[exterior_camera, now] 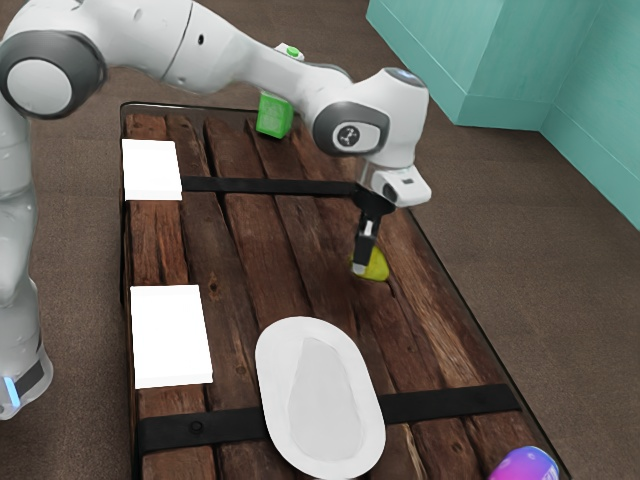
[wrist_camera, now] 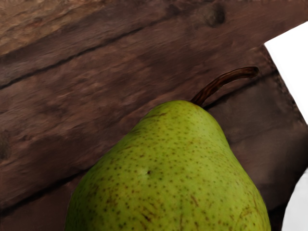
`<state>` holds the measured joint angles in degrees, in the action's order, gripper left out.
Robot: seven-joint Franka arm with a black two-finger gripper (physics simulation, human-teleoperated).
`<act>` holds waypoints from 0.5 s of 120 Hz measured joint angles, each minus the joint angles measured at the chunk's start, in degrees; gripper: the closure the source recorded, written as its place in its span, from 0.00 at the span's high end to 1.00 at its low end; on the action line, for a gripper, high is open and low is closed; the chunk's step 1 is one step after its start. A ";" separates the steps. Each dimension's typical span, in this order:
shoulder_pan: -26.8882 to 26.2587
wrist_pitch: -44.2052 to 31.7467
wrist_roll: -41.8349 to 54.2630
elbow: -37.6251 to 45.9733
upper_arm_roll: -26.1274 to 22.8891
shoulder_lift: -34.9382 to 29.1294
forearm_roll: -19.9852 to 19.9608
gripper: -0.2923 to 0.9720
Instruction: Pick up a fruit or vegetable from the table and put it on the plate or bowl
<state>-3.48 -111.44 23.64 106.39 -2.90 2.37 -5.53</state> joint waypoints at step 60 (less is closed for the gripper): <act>-2.59 1.07 -7.11 8.65 -13.54 -6.80 -2.31 0.46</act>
<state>-6.07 -110.36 16.53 115.04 -16.44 -4.42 -7.84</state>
